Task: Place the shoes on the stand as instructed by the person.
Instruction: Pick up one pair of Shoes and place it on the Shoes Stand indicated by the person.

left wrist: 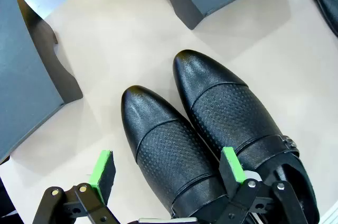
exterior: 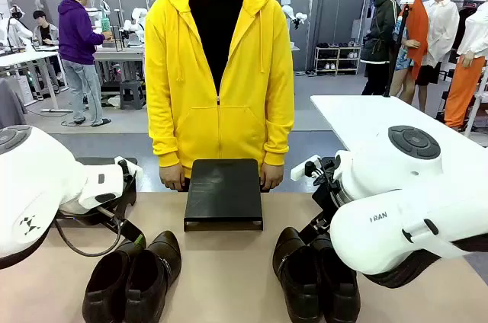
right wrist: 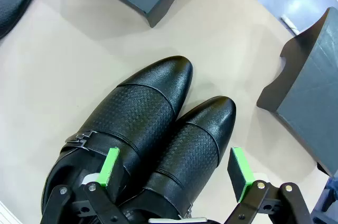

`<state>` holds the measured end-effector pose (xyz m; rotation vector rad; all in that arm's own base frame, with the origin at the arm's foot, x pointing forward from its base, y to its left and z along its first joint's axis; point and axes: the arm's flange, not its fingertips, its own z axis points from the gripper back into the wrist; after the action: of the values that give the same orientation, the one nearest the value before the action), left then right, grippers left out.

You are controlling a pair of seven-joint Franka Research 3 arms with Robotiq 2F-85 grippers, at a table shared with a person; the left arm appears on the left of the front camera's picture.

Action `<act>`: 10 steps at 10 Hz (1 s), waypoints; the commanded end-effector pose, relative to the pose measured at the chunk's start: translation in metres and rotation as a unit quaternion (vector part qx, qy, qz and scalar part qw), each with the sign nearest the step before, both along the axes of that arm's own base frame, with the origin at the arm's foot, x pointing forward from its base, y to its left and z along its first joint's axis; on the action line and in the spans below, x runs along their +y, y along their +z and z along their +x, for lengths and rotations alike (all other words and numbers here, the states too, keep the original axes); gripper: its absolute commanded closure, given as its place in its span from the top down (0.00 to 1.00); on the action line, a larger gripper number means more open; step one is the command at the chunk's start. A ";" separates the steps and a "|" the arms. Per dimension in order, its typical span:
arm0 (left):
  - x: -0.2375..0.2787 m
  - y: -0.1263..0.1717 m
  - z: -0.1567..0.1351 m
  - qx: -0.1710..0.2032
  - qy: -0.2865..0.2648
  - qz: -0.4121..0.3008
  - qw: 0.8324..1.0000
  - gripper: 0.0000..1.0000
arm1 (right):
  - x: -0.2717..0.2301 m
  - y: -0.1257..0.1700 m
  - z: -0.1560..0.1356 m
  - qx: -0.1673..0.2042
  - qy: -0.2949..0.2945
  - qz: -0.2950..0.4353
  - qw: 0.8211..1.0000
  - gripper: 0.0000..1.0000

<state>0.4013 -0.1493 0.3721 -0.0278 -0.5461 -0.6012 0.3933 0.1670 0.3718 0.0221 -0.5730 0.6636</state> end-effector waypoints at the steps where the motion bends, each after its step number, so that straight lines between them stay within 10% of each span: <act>1: 0.000 0.000 0.000 0.000 0.000 0.000 1.000 1.00 | 0.000 0.000 0.000 0.000 0.000 0.000 1.000 1.00; 10: 0.003 0.017 0.006 0.017 -0.004 0.000 1.000 1.00 | -0.003 0.025 0.003 0.014 0.006 0.026 1.000 1.00</act>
<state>0.4026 -0.1494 0.3749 -0.0293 -0.5417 -0.5991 0.3939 0.1686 0.3771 0.0341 -0.5740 0.6555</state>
